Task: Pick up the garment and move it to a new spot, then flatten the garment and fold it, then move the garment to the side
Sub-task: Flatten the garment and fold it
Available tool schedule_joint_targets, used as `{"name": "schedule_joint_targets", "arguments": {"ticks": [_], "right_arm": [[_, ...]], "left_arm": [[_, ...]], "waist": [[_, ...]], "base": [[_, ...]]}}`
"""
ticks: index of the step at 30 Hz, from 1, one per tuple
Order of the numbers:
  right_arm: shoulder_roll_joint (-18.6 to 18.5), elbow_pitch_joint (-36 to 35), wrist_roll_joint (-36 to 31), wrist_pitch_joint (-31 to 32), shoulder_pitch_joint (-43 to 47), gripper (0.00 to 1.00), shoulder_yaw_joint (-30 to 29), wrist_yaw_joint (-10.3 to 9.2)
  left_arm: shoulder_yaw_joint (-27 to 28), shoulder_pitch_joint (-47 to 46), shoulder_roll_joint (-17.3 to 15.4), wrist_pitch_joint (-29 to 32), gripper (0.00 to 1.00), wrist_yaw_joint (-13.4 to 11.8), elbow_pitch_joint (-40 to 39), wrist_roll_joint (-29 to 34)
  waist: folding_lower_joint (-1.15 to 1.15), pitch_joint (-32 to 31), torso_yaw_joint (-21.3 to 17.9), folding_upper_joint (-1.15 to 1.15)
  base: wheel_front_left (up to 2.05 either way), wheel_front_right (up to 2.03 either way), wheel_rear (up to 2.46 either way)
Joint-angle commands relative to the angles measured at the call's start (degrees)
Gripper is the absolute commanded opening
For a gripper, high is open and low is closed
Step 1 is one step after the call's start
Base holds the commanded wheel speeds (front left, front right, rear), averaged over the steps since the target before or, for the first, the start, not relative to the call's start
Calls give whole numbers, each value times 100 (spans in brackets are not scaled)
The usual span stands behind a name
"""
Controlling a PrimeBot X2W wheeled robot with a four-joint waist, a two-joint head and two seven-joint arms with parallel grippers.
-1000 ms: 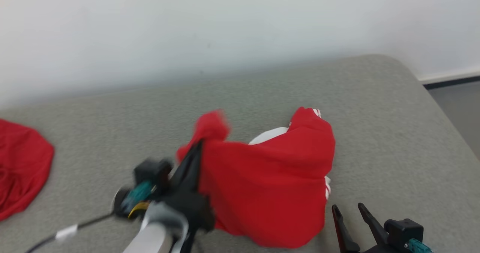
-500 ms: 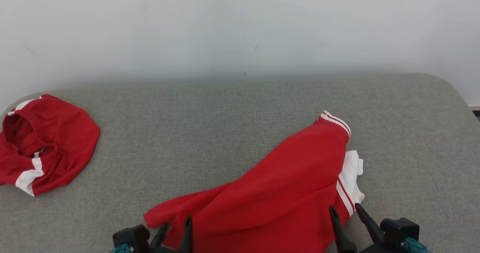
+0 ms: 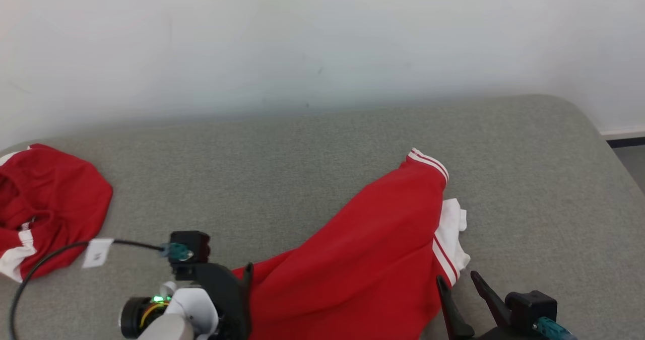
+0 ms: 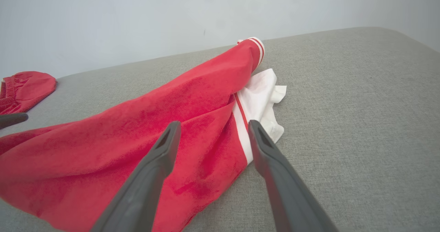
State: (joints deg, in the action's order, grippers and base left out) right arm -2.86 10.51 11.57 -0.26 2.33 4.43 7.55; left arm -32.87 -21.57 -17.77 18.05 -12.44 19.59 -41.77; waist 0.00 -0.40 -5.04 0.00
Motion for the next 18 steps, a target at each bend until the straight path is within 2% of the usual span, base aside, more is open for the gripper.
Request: {"name": "schedule_joint_targets", "arguments": {"ticks": [1,5,11,12,13,16,18], "right_arm": [[-2,12,13,-16,-41,100,19,-12],[-2,11,29,-34,-42,100,25,-12],[-2,-18,10,-33,-62,100,18,-12],[-2,-23,16,-38,-68,100,9,-12],[-2,-30,19,-41,-71,100,7,-12],[-1,-34,37,-56,-78,100,-15,-12],[-1,-27,55,-64,-84,100,-15,-12]], "left_arm": [[-100,-43,81,258,100,28,208,-41],[-419,-449,132,946,100,136,725,31],[-716,-770,187,928,100,196,1249,369],[-756,-812,215,933,58,247,1311,384],[-805,-864,228,942,0,311,1366,404],[-861,-962,274,864,0,450,1478,410],[-838,-1072,310,577,0,483,1484,498]], "waist": [[0,39,-125,0],[0,88,-287,0],[0,191,-433,0],[0,203,-444,0],[0,217,-452,0],[0,242,-447,0],[0,250,-433,0]], "base": [[0,0,0],[0,0,0],[0,0,0],[0,0,0],[0,0,0],[0,0,0],[0,0,0]]}}
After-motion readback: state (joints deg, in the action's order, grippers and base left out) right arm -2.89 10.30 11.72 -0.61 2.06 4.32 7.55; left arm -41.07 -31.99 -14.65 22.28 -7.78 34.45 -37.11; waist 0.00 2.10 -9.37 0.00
